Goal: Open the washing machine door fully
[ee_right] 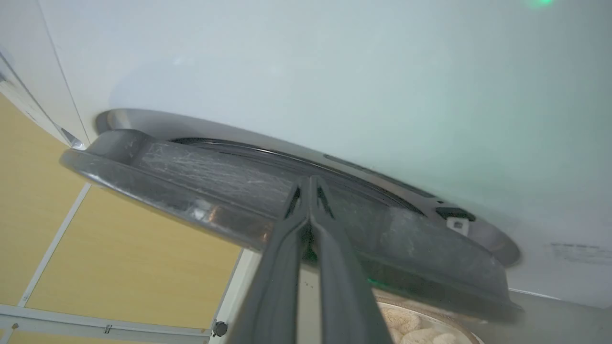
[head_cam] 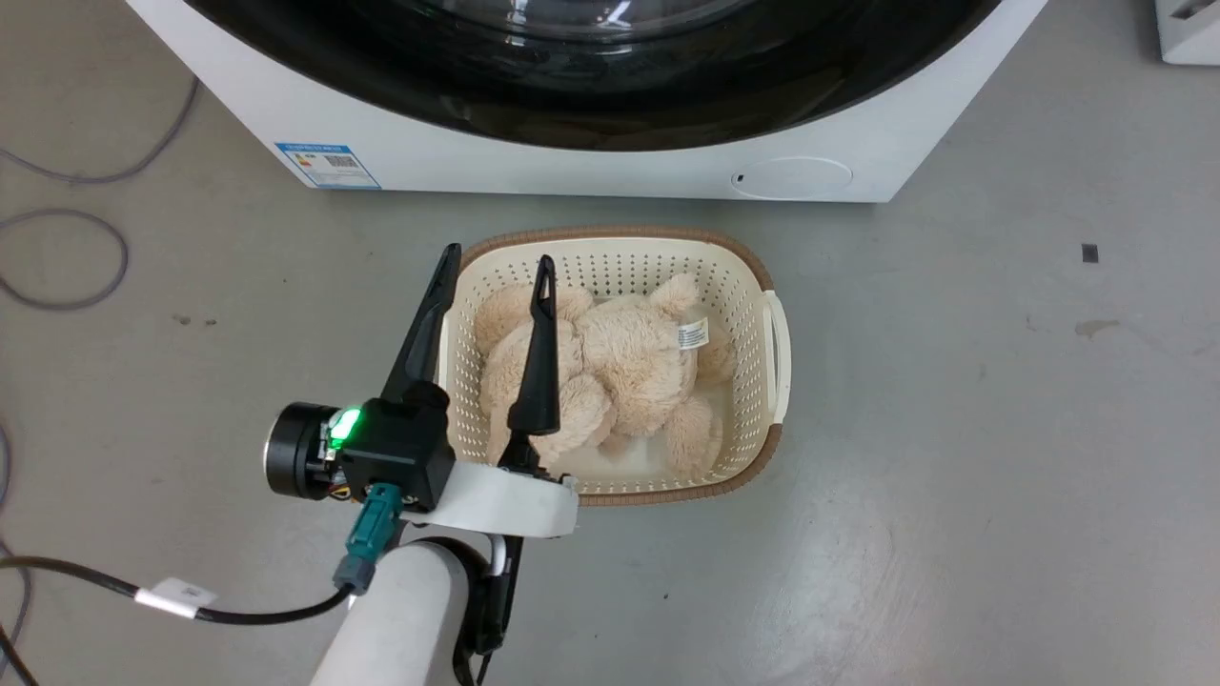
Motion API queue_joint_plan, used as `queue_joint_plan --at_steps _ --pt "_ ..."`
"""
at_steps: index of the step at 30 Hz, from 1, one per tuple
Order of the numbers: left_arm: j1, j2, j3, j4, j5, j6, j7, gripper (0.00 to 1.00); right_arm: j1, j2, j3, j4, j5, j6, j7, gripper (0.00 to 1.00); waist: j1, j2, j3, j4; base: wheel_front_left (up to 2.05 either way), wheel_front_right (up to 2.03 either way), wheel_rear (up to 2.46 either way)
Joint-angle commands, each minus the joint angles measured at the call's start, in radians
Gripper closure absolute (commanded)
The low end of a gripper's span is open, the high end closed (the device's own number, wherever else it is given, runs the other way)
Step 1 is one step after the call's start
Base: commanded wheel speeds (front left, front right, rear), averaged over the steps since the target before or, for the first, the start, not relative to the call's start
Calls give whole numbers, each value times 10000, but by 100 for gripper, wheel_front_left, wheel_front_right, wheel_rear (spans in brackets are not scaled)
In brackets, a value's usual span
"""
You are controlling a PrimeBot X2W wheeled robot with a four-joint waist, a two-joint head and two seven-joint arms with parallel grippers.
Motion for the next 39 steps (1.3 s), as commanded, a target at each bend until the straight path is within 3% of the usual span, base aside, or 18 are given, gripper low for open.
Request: queue_joint_plan --at_steps 1,7,12,39 --pt "-240 38 -86 -8 -82 99 -120 0 -439 -92 232 227 393 -5 223 100 -1 0 59 -3 0 0 0" --pt "-379 40 -274 30 -164 202 -245 0 -968 -238 775 430 1170 -5 1195 100 -1 0 247 -39 0 0 0" --pt "-464 41 -406 34 -233 260 -304 0 -1296 -336 745 724 1755 -6 1366 100 -1 0 343 -44 0 0 0" --pt "-492 41 -538 130 -396 295 -304 0 -968 -178 1310 835 1638 -6 2660 100 -1 0 310 -88 0 0 0"
